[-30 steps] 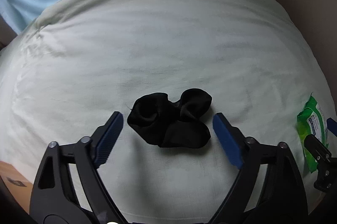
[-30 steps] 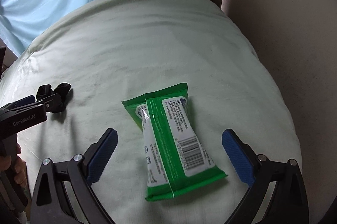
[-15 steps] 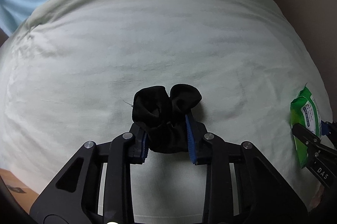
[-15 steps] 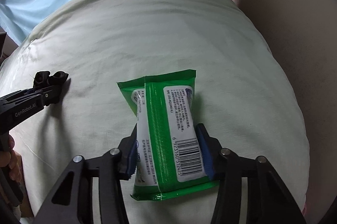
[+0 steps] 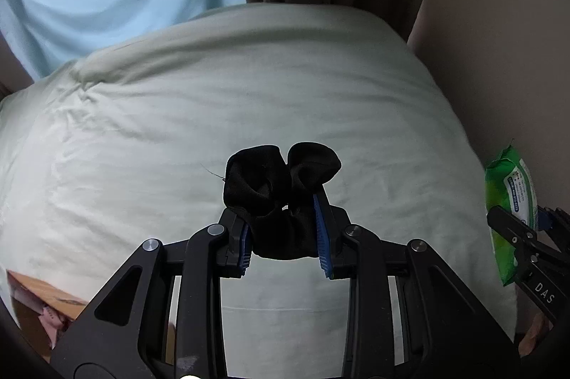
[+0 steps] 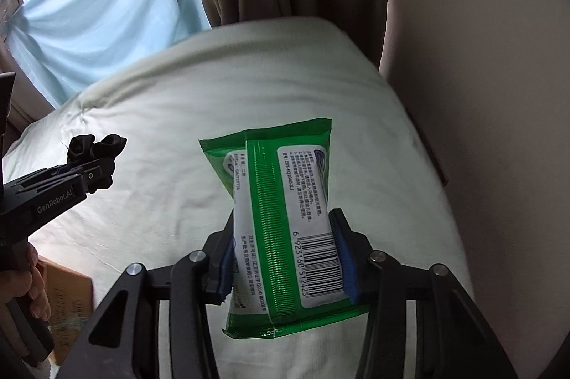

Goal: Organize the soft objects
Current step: 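Carry the scrunchie and wipes packet over the box with both tools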

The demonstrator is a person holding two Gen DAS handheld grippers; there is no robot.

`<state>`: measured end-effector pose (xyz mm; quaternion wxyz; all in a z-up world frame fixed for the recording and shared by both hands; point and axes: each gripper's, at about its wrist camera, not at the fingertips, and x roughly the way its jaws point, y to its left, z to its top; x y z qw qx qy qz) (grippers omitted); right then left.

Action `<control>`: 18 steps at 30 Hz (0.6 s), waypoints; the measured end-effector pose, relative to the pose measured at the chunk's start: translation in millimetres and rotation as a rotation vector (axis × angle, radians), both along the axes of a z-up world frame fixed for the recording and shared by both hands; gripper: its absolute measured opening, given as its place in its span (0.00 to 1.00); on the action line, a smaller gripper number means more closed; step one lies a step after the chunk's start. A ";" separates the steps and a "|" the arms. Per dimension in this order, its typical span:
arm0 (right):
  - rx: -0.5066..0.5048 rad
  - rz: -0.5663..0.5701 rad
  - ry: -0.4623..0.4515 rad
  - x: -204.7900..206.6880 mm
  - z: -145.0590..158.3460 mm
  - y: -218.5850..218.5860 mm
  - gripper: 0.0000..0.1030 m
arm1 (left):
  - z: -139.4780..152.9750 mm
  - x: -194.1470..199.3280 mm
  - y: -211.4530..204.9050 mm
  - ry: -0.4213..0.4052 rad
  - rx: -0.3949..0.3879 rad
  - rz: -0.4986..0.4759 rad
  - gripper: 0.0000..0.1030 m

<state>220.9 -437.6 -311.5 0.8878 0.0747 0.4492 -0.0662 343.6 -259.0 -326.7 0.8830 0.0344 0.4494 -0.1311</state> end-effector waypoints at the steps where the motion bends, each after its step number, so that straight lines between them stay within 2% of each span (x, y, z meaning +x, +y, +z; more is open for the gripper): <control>1: 0.003 0.000 -0.010 -5.5 13.7 2.4 0.42 | 11.2 -7.9 1.7 -0.008 -0.008 0.001 0.25; 8: -0.011 0.037 -0.093 -48.2 93.8 31.8 0.42 | 83.7 -74.4 27.4 -0.066 -0.045 0.038 0.25; 11: 0.034 0.050 -0.116 -65.9 120.7 49.0 0.42 | 106.6 -101.8 51.4 -0.067 -0.052 0.080 0.25; 14: 0.089 0.071 -0.129 -77.1 140.2 70.0 0.42 | 124.8 -128.8 80.9 -0.058 -0.045 0.128 0.25; 18: 0.125 0.156 -0.129 -93.2 154.4 114.6 0.42 | 143.4 -162.8 128.5 -0.060 -0.028 0.198 0.25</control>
